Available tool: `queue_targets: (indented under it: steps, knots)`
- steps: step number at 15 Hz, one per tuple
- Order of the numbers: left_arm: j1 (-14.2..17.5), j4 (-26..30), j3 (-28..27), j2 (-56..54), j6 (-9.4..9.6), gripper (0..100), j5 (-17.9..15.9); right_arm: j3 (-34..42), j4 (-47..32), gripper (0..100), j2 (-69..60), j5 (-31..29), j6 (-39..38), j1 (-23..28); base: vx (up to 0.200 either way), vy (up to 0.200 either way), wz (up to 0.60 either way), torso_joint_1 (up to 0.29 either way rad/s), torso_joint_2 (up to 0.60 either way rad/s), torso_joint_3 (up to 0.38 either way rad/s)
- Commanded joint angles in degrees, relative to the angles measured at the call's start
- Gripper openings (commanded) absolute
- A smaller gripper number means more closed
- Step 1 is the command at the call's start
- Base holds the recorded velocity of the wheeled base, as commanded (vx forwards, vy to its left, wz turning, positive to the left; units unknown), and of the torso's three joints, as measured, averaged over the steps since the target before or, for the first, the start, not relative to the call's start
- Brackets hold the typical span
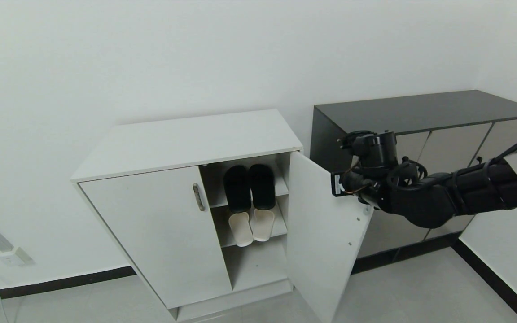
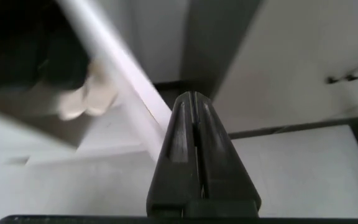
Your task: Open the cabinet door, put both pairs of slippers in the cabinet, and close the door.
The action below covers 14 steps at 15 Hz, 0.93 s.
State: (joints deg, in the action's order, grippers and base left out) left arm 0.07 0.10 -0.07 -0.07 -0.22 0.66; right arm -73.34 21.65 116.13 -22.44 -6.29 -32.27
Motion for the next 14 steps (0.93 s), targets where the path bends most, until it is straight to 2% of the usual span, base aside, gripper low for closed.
queue_targets:
  steps: [1, 5, 7, 13, 14]
  knots:
    - [0.01, -0.01, -0.01, 0.07, -0.04, 0, 0.04, 2.41, 0.23, 0, -3.36, -0.15, -0.04, -3.15, 0.0, 0.0, 0.0, 0.0, 0.0, 0.0]
    - [0.01, -0.01, 0.07, 0.07, -0.04, 0, 0.04, 4.78, 0.94, 0, -6.09, 0.56, -0.3, -5.0, 0.0, 0.0, 0.0, 0.0, 0.0, 0.0]
    - [0.01, -0.01, 0.07, 0.07, -0.04, 0, 0.04, 7.42, 4.72, 0, -6.97, 3.46, 0.4, -5.09, 0.0, 0.0, 0.0, 0.0, 0.0, 0.0]
    - [0.01, -0.01, -0.01, 0.07, -0.04, 0, 0.04, 9.71, 5.51, 0, -7.14, 3.11, 0.67, -7.02, 0.0, 0.0, 0.0, 0.0, 0.0, 0.0]
    - [0.01, -0.01, -0.01, 0.07, -0.04, 0, 0.04, 10.06, 5.51, 0, -7.06, 3.11, 0.67, -7.37, 0.0, 0.0, 0.6, 0.002, 0.0, 0.007]
